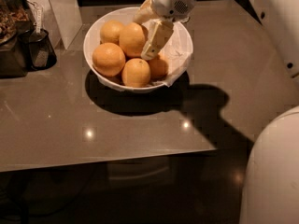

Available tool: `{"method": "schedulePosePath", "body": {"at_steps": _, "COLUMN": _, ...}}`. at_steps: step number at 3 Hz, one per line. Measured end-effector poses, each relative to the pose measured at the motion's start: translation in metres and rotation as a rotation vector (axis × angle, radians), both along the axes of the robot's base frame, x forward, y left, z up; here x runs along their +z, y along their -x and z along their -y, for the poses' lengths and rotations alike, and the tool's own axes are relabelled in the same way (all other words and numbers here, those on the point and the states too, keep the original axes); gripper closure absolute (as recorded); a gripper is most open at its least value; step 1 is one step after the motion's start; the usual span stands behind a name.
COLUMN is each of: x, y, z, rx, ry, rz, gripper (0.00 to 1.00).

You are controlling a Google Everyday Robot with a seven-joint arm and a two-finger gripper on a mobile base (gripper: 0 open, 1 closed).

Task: Pick orange from white bowl

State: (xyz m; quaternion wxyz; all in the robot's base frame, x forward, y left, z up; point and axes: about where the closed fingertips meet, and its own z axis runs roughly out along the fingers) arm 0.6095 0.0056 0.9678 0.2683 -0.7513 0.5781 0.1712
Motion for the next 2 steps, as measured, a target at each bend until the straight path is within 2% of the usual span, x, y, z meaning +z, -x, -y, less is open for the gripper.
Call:
{"method": "schedulePosePath", "body": {"at_steps": 1, "x": -0.0006, "y": -0.0018, "z": -0.0016, "rx": -0.001, "ry": -0.004, "rz": 0.002, "gripper": 0.12}}
{"method": "schedulePosePath", "body": {"at_steps": 2, "x": -0.0061, "y": -0.0089, "z": -0.006, "rx": 0.004, "ry": -0.017, "rz": -0.009, "gripper": 0.05}}
